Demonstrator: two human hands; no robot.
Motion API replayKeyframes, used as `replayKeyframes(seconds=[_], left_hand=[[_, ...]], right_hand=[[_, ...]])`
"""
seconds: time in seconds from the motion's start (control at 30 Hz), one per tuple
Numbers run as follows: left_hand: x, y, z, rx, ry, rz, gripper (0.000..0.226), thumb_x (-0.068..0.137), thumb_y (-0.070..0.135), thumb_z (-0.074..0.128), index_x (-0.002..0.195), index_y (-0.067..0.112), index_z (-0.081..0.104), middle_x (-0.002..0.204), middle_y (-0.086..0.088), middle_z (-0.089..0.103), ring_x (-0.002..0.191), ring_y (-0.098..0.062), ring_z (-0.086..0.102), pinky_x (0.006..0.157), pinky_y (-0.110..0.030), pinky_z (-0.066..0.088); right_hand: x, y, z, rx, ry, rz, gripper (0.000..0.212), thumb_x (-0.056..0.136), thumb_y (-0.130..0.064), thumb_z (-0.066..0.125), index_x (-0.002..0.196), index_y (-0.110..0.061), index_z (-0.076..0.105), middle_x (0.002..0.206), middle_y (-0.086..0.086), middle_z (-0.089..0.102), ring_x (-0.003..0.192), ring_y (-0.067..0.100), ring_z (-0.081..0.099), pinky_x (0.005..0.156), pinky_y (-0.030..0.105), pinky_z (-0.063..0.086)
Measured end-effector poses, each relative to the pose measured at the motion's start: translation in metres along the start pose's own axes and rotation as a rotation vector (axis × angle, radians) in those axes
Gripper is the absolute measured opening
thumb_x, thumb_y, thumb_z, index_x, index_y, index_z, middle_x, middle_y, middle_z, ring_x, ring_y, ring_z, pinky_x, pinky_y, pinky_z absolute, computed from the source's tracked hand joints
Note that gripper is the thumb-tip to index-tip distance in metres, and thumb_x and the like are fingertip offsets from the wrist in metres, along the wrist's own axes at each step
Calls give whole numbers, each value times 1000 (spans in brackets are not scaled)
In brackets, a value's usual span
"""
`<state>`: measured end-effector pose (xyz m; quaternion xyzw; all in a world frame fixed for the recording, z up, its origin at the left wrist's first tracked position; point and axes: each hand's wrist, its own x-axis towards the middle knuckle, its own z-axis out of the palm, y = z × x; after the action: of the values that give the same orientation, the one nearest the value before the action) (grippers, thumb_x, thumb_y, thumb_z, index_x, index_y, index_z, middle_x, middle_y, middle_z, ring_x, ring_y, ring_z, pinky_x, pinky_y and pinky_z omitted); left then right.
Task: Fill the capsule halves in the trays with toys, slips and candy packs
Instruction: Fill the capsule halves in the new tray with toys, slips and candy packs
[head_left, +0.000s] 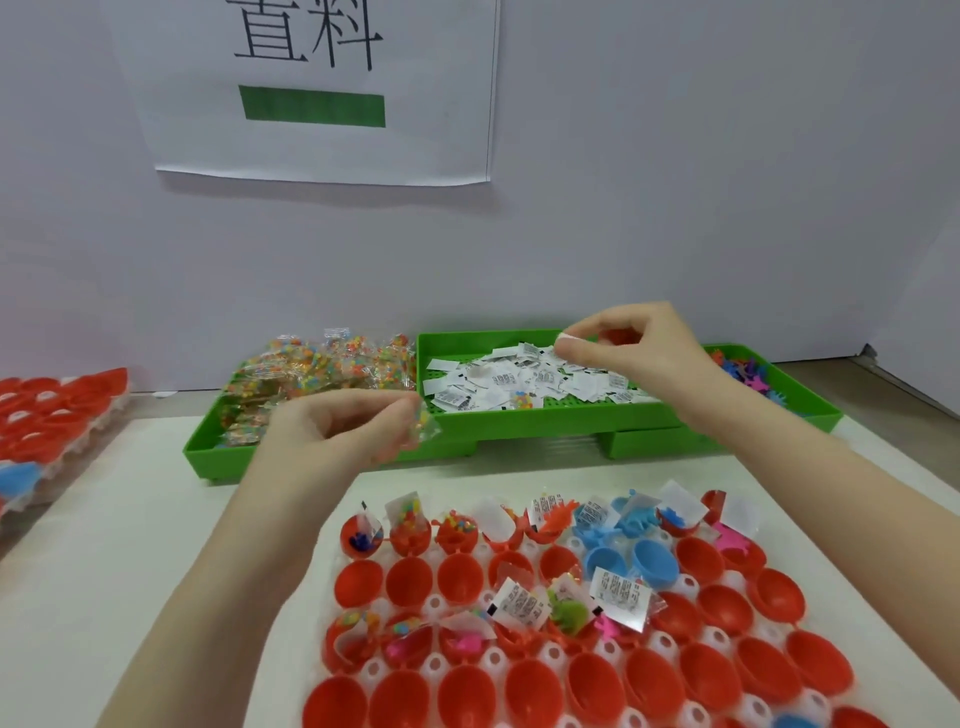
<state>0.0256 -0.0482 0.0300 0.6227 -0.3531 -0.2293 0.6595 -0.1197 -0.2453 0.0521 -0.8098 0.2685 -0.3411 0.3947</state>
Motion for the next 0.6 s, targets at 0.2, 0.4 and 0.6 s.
replayKeyframes(seconds=[0.2,0.4,0.6], left_hand=[[-31,21,56,-14,-271,-143,51,63,61,47,72,17,73,77,2,74,70,-11,70,66,-15,54],[-47,34,82,-48,-433,-171,39,73,42,58,83,8,73,76,-3,70,64,-7,65,64,-14,53],[-56,34,93,-65,-463,-238,19,85,15,59,72,7,71,70,-10,70,65,-11,66,64,-17,54]], right_hand=[[-77,-42,-3,150,-116,-169,24,59,-45,69,75,-27,74,53,-2,36,50,6,32,48,15,27],[-108,-38,-12,-77,-48,-312,18,64,-24,79,76,-34,69,52,-7,41,52,2,38,50,12,30],[-126,-32,-27,-50,-111,-265,38,66,-36,76,102,-39,62,65,-11,48,57,2,42,53,14,38]])
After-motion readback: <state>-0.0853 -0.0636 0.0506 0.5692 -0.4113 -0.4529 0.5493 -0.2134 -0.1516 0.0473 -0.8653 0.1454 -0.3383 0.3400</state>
